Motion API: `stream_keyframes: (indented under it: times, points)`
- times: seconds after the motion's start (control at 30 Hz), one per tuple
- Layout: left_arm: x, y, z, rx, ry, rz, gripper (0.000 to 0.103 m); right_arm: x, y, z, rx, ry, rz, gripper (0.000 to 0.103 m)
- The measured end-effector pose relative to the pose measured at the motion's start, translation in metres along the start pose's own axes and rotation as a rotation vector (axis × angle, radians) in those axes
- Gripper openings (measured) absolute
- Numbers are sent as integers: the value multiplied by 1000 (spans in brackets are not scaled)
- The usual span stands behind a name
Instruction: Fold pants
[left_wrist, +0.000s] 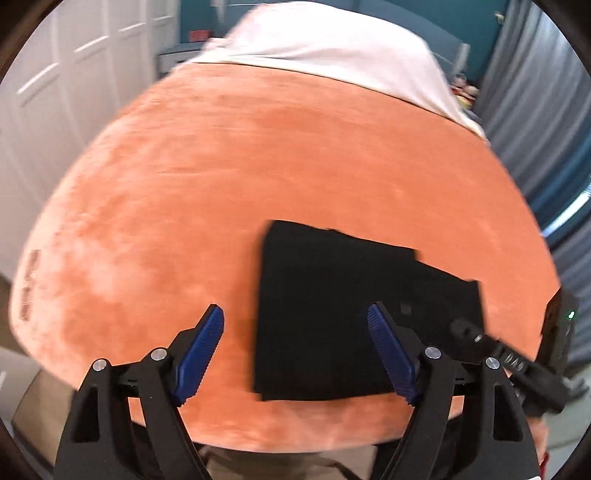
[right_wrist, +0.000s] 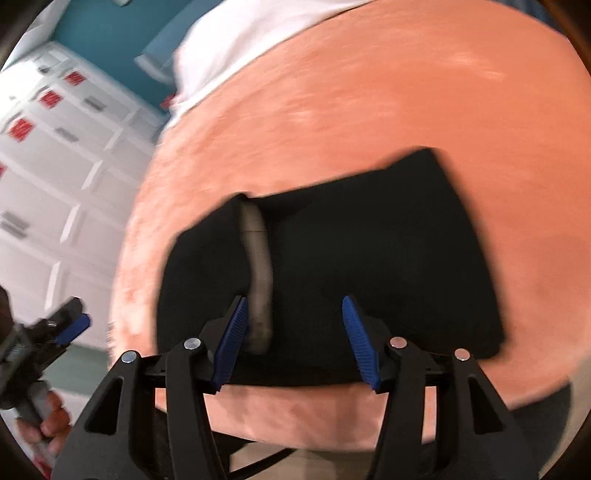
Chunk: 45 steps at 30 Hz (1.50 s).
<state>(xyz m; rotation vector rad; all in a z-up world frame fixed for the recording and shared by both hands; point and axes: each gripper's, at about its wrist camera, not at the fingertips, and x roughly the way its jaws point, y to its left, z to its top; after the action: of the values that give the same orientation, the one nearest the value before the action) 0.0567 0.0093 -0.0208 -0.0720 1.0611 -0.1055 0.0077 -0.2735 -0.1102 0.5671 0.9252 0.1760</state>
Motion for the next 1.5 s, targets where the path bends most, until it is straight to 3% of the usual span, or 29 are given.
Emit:
stream_keyframes:
  times: [0.1,0.2,0.3,0.33,0.37,0.4,0.5,0.6,0.63,0.67,0.73,0.8,0.9,0.97,1.03,1.1,1.13,1.17,1.23,1.33,1.37,1.4,1.43,1.5]
  points:
    - [5,18,-2,-12,21,83,78,24,17,11,-33,32,22,53]
    - [2,29,-6,-22,31,76,78,50,30,19,-65,75,35,52]
    - [0,28,-20,-15,44,64,78,79,23,21,-8,137,33,52]
    - [1,28,-23,-15,54,62,78,83,21,20,2,144,37,50]
    - [4,30,-29,-14,67,60,78,86,20,18,0,151,41,31]
    - [5,28,-31,-13,79,55,78,93,26,14,-26,197,46,23]
    - [10,30,-38,-17,112,36,78,93,43,5,-108,243,47,23]
    - [11,31,-37,-30,128,29,78,62,59,11,-148,154,55,23]
    - [9,32,-37,-34,124,28,78,41,63,19,-154,96,71,18]
    - [6,32,-36,-35,116,25,78,25,65,25,-156,62,84,3]
    - [5,31,-36,-32,103,27,82,-23,59,36,-170,-18,75,3]
    - [10,28,-37,-32,108,26,83,-30,45,35,-217,-27,-46,4]
    - [25,20,-37,-40,149,19,83,-1,11,23,-189,74,-183,7]
    - [28,12,-37,-31,157,16,83,11,-10,9,-100,111,-133,8]
    - [27,7,-37,-10,155,20,83,10,-18,1,-40,72,-83,11]
    - [28,4,-38,22,156,36,83,13,-26,4,33,66,-26,28]
    - [28,4,-38,29,157,46,83,15,-29,5,61,63,-10,43]
    - [29,4,-39,29,160,55,83,16,-32,6,96,60,17,49]
    - [30,7,-39,13,164,53,83,29,-32,7,135,87,88,51]
    - [31,11,-39,-13,171,50,83,51,-19,4,118,119,73,59]
    - [32,11,-39,-15,176,49,83,55,-12,-2,88,110,58,56]
    - [33,10,-40,-15,182,48,83,61,0,-4,18,113,36,44]
    - [33,10,-40,-12,185,48,83,66,8,-4,-5,131,29,23]
    - [30,7,-38,2,178,54,83,62,15,-4,-20,129,44,14]
